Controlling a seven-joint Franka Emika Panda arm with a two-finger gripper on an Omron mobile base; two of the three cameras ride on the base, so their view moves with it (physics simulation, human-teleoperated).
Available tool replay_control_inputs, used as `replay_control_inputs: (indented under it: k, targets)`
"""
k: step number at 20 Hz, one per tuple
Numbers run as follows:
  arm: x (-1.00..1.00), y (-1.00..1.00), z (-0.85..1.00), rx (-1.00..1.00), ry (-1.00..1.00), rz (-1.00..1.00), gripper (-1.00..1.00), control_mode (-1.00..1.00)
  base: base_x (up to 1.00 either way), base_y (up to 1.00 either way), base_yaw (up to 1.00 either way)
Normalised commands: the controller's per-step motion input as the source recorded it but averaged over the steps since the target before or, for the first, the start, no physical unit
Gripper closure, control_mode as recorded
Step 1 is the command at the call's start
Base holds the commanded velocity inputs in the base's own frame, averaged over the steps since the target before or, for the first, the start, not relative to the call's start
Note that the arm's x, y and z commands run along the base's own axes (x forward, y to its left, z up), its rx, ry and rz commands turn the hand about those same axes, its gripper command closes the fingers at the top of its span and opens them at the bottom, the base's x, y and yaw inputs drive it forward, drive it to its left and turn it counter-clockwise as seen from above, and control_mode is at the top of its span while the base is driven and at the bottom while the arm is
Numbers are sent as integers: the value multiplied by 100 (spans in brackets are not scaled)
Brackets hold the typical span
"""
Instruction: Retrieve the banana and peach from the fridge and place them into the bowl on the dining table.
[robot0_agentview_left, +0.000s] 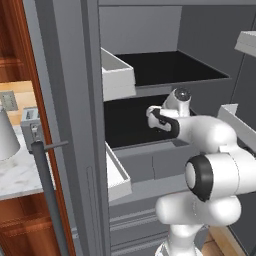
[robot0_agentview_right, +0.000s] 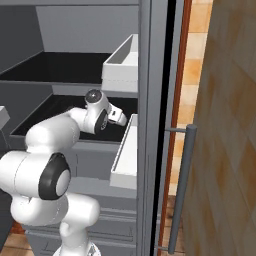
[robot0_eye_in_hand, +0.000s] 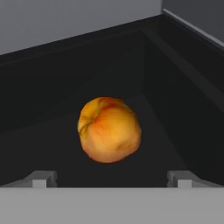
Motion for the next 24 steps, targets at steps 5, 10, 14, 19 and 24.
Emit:
replay_control_inputs:
  k: [5,10,14,19,24]
  targets:
    - [27,-5,-20,0,-2,0,-100,-100,0,0,0]
    - [21,-10,-15,0,-2,0,-100,-100,0,0,0]
    - [18,-8,-11,0,-2,0,-100,-100,0,0,0]
    - [14,-1,-14,0,-3,0,-100,-100,0,0,0]
    - [8,0,-18,0,-1,0,-100,-100,0,0,0]
